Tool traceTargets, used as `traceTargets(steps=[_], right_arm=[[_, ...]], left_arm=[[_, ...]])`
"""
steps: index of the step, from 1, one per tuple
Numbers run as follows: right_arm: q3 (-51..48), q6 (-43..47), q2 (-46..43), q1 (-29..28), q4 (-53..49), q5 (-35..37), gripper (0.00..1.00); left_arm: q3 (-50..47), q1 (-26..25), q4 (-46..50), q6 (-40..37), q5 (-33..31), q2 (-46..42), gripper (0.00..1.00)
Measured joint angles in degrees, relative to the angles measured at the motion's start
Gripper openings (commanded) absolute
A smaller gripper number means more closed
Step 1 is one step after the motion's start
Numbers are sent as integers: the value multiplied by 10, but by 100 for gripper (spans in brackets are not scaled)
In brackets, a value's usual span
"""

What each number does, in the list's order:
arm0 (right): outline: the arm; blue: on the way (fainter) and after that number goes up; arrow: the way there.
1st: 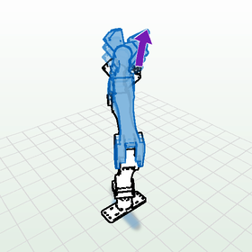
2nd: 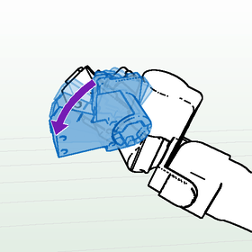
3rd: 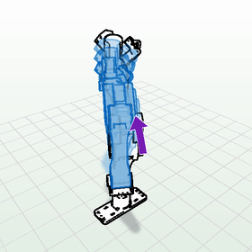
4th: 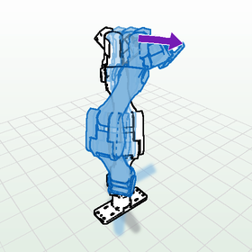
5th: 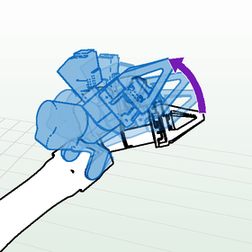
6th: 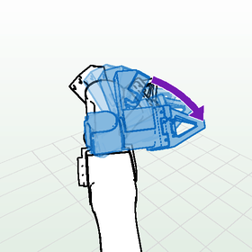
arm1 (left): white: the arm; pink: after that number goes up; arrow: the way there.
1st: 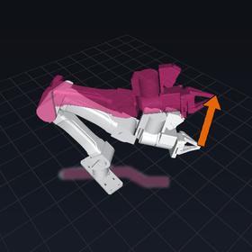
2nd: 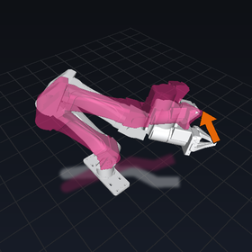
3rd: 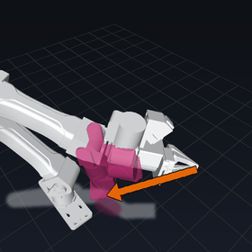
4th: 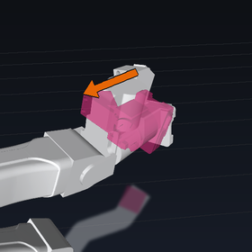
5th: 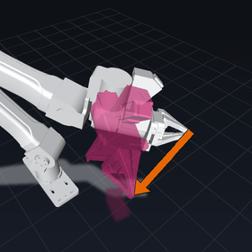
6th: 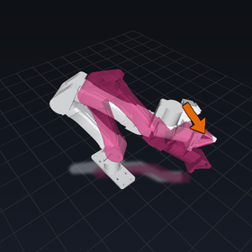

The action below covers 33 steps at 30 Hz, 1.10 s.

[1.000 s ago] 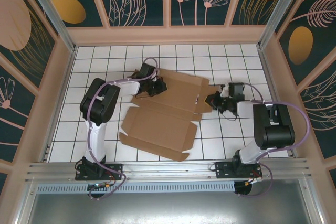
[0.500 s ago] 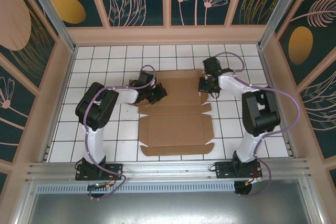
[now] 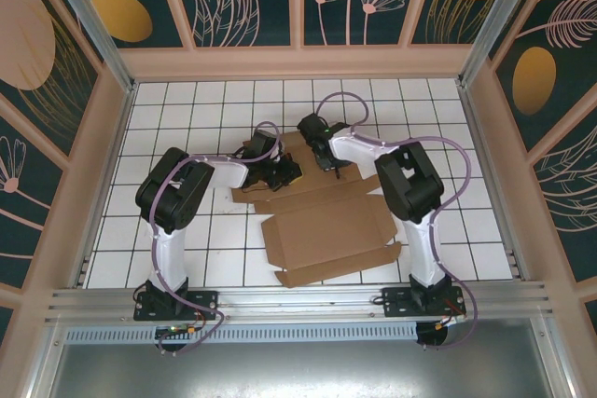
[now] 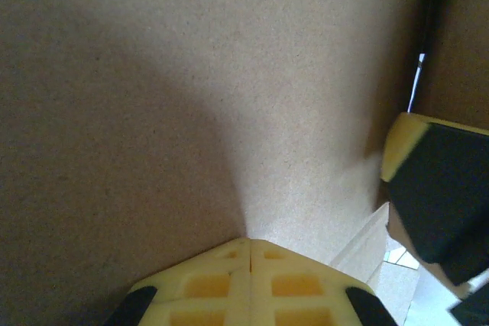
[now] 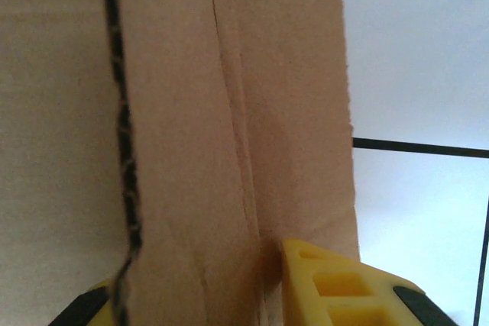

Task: Fold the paper box

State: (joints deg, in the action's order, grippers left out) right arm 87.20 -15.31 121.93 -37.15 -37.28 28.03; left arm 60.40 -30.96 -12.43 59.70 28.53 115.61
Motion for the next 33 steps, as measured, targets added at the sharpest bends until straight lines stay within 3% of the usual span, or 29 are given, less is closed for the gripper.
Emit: traceTargets(steps=[8, 13, 22, 33], right_arm=[[-16, 14, -34, 12, -2, 22, 25], [-52, 45, -101, 50, -1, 23, 12], [-93, 99, -112, 70, 0, 81, 10], [-101, 172, 30, -11, 41, 341, 16]], left_arm=[[0, 0, 1, 0, 0, 0, 0], [3, 0, 7, -5, -1, 0, 0], [4, 1, 13, -11, -2, 0, 0], [9, 3, 25, -16, -1, 0, 0]])
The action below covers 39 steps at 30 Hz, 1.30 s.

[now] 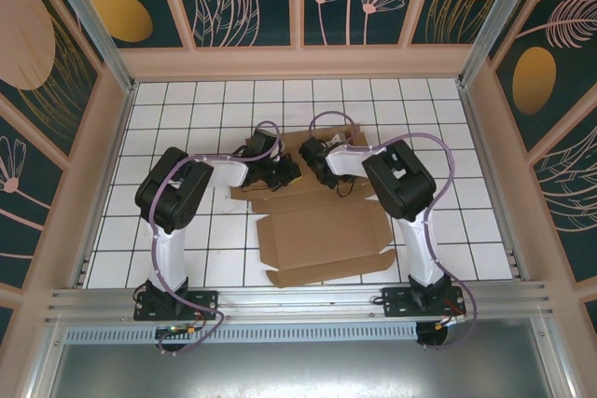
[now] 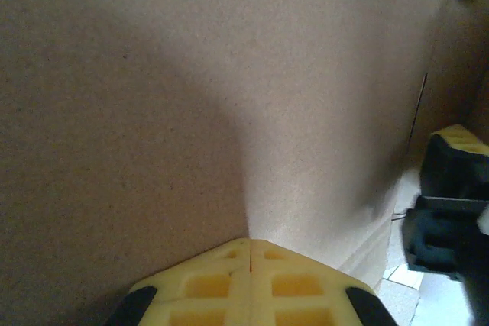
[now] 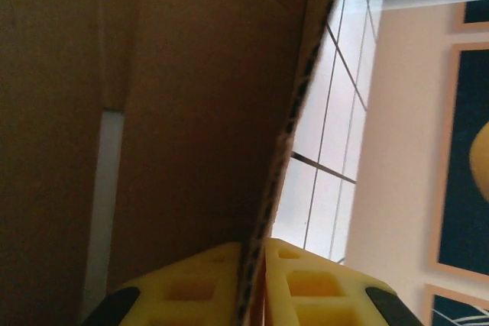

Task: Fold the paper box

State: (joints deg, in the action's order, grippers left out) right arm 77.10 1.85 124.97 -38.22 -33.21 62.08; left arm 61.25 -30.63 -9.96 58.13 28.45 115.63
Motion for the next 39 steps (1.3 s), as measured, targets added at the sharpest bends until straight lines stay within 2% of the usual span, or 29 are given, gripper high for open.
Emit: traceTargets(steps=[4, 6, 8, 11, 13, 16, 18, 20, 21, 23, 27, 28, 30, 31, 33, 34, 37, 39], right_arm=[[-3, -3, -4, -2, 6, -13, 20], [-22, -8, -39, 3, 22, -68, 22], [-52, -18, -96, 23, 39, -143, 28], [-83, -51, -197, 104, 64, -269, 36], [-103, -84, -253, 192, 92, -348, 37], [-119, -119, -282, 289, 110, -404, 37], [-127, -132, -283, 307, 111, -422, 38], [-139, -134, -293, 291, 115, -442, 42], [-146, -131, -305, 273, 117, -450, 50], [-156, -124, -340, 224, 130, -467, 51], [-159, -123, -400, 139, 183, -530, 51], [-159, -123, -403, 128, 196, -552, 52], [-161, -123, -393, 118, 219, -594, 54], [-163, -123, -379, 112, 228, -612, 54], [-168, -123, -344, 100, 236, -624, 55], [-168, -123, -319, 89, 236, -624, 55], [-170, -123, -261, 58, 234, -619, 55], [-177, -123, -239, 43, 233, -615, 55]], left_arm=[[3, 0, 6, -4, 0, 0, 0], [4, 0, 8, -9, 0, 0, 0], [5, 0, 11, -14, -2, 0, 0], [5, 0, 13, -23, -4, -1, 0], [6, 0, 14, -28, -4, -1, 0], [8, 0, 17, -33, -4, -1, 0], [10, 0, 22, -38, -4, -1, 0], [13, 0, 29, -47, -5, -1, 2], [16, 0, 35, -55, -6, -2, 4], [22, 0, 56, -74, -16, -7, 8], [24, 6, 93, -112, -27, -56, 24], [21, 9, 96, -121, -29, -81, 32], [14, 21, 103, -139, -35, -141, 40], [10, 32, 108, -149, -41, -178, 44], [1, 64, 112, -164, -53, -240, 66], [-9, 88, 113, -169, -61, -267, 71], [-59, 168, 117, -179, -85, -316, 74], [-94, 205, 133, -183, -110, -316, 74]])
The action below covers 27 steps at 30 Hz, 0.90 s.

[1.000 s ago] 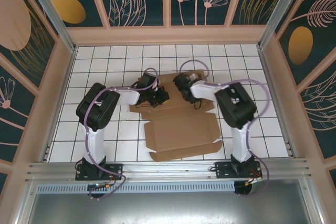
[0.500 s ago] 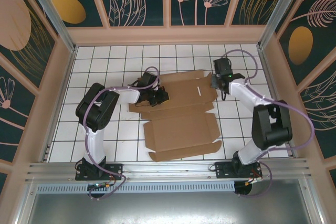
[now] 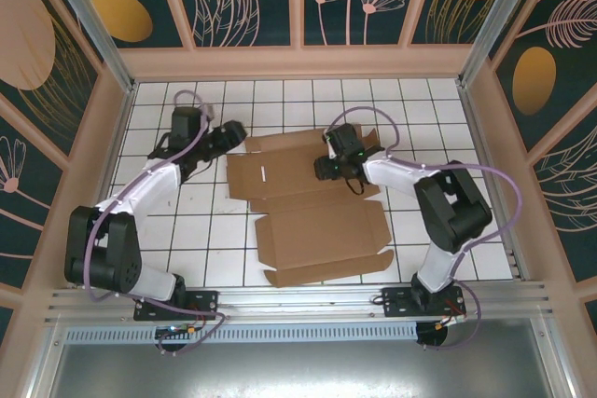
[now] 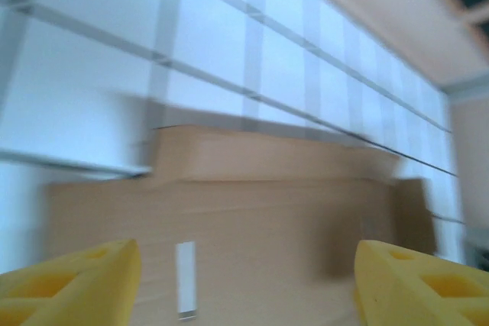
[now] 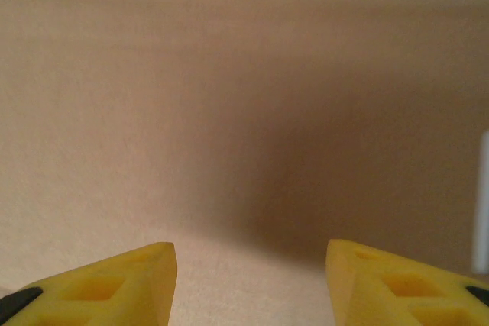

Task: Fold the paper box

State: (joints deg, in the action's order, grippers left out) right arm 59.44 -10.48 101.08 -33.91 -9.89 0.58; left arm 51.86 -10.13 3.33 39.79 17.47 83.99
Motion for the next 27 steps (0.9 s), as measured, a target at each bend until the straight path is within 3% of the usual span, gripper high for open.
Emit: traceTargets(steps=[4, 11, 27], right_arm=[[-20, -4, 11, -3, 1, 0, 55], [-31, -11, 18, -3, 24, -2, 53], [-37, -30, 32, 17, 86, -37, 47]], left_arm=[[-36, 10, 40, -15, -19, 44, 70], [-36, 15, 37, -55, 0, 128, 58], [-34, 62, -48, -31, 167, 180, 48]])
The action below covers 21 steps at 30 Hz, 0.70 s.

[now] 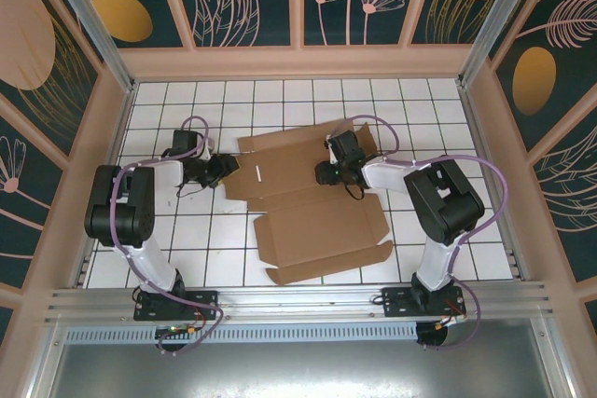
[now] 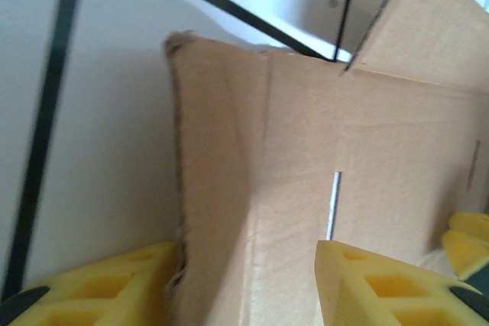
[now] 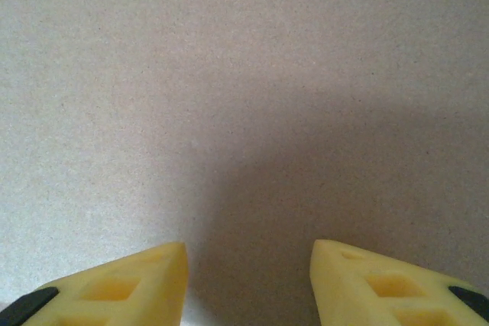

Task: Fold the paper box

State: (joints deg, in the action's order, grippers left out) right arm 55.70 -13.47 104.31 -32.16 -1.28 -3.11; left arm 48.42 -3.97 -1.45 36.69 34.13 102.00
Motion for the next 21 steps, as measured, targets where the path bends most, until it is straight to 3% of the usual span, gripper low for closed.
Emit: traceTargets(steps=[4, 8, 12, 16, 21], right_arm=[[0, -4, 3, 1, 9, -1, 47], [0, -4, 5, 10, 13, 4, 46], [0, -5, 5, 11, 14, 8, 43], [0, -7, 5, 11, 13, 20, 43], [-10, -18, -7, 2, 12, 34, 50]], left_arm=[[-1, -22, -79, 20, 56, 27, 46], [-2, -33, -106, 28, 71, 32, 43], [-2, -35, -116, 32, 74, 32, 25], [0, -40, -95, 22, 44, 25, 5], [38, -56, 3, -15, -19, -1, 0]])
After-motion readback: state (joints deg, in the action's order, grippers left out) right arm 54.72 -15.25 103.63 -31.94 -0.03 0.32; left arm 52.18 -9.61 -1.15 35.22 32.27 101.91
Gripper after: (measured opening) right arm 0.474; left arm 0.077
